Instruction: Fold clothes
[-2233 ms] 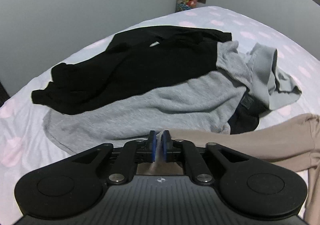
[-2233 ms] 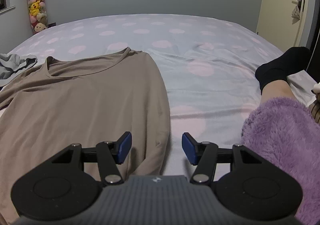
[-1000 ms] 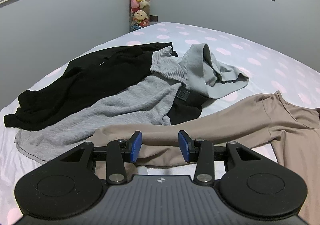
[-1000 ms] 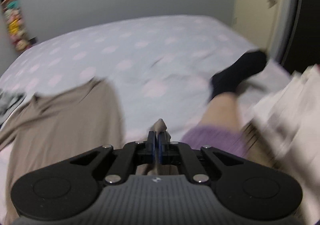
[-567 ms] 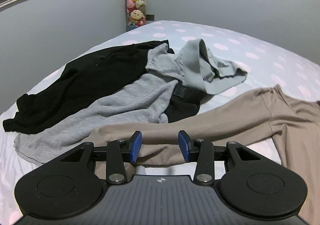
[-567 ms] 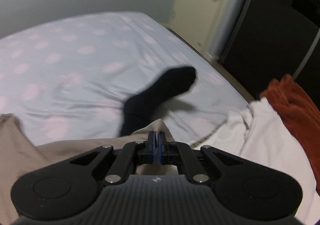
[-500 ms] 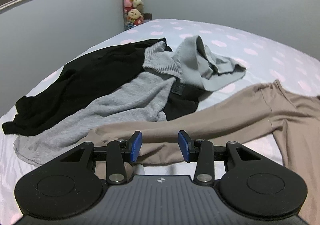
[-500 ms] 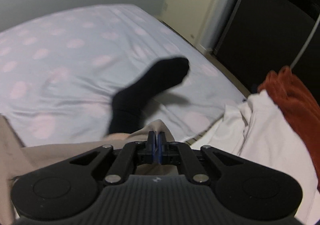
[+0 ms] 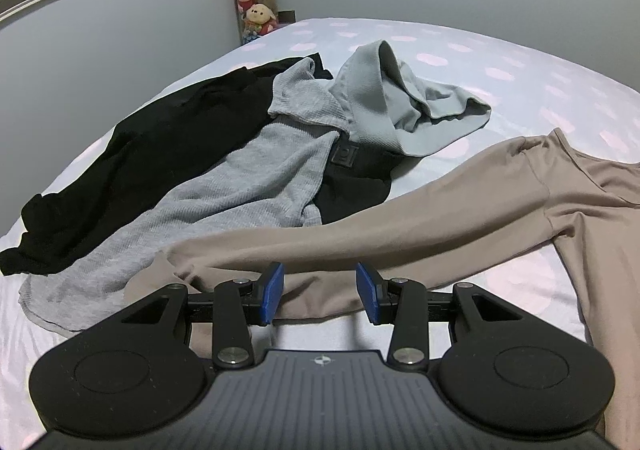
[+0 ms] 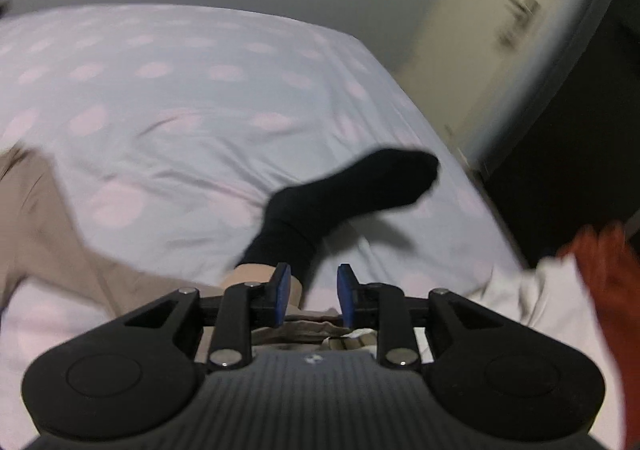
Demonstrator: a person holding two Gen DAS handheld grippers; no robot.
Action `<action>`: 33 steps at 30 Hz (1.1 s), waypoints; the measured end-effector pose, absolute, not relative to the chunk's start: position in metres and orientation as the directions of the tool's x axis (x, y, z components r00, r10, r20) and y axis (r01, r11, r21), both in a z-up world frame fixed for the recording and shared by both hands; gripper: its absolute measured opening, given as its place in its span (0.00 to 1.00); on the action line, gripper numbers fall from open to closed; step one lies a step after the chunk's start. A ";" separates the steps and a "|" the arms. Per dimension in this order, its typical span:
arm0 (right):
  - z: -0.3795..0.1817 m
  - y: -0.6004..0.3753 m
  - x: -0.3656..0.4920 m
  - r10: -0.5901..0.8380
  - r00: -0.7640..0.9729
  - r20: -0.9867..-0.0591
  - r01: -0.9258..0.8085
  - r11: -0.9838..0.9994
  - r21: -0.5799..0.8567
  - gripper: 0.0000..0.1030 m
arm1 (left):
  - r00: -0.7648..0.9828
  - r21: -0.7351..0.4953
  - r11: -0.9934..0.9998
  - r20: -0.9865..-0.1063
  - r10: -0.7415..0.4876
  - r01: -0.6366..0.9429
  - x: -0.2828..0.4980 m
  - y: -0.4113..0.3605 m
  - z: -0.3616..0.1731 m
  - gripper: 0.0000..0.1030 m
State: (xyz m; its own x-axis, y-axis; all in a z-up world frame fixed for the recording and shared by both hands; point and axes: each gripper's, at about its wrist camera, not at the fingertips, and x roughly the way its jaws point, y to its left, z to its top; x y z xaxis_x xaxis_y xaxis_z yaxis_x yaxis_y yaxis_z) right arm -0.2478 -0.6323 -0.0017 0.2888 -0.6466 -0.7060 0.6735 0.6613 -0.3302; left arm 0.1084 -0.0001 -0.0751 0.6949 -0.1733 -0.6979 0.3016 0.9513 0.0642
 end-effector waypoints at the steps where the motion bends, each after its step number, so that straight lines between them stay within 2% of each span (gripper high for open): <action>1: -0.002 -0.626 -0.247 -0.613 0.318 -0.723 0.611 0.716 -0.338 0.27 | 0.696 0.066 0.950 -0.696 -0.175 0.305 0.108 -0.001 -0.074 0.37; 8: -0.034 -0.580 -0.241 -0.518 0.314 -0.796 0.172 0.855 -0.489 0.26 | 0.705 0.060 0.952 -0.686 -0.179 0.299 0.105 0.001 -0.070 0.37; 14: -0.066 -0.583 -0.240 -0.511 0.258 -0.820 0.030 0.852 -0.522 0.22 | 0.712 0.056 0.955 -0.679 -0.177 0.291 0.103 0.004 -0.068 0.37; 17: -0.072 -0.587 -0.240 -0.512 0.244 -0.824 0.037 0.854 -0.519 0.21 | 0.711 0.059 0.955 -0.681 -0.174 0.291 0.103 0.003 -0.069 0.37; 21: -0.073 -0.590 -0.241 -0.511 0.244 -0.824 0.081 0.858 -0.508 0.15 | 0.710 0.072 0.951 -0.682 -0.174 0.301 0.102 0.000 -0.070 0.37; 23: -0.075 -0.591 -0.240 -0.520 0.221 -0.825 0.102 0.854 -0.511 0.00 | 0.713 0.076 0.949 -0.680 -0.175 0.305 0.102 -0.001 -0.070 0.37; 29: -0.047 -0.593 -0.244 -0.542 0.283 -0.791 0.254 0.838 -0.483 0.00 | 0.718 0.056 0.953 -0.671 -0.185 0.298 0.101 0.003 -0.068 0.37; 33: 0.002 -0.598 -0.248 -0.516 0.353 -0.780 0.397 0.838 -0.375 0.00 | 0.715 0.051 0.952 -0.673 -0.191 0.303 0.102 0.002 -0.068 0.37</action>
State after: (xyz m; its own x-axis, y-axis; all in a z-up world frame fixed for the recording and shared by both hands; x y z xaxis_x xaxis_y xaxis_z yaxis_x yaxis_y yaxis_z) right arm -0.2485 -0.5980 0.0020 0.3529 -0.5163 -0.7803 0.3966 0.8379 -0.3750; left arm 0.1018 0.0020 -0.0683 0.7147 -0.1914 -0.6727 0.3030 0.9516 0.0512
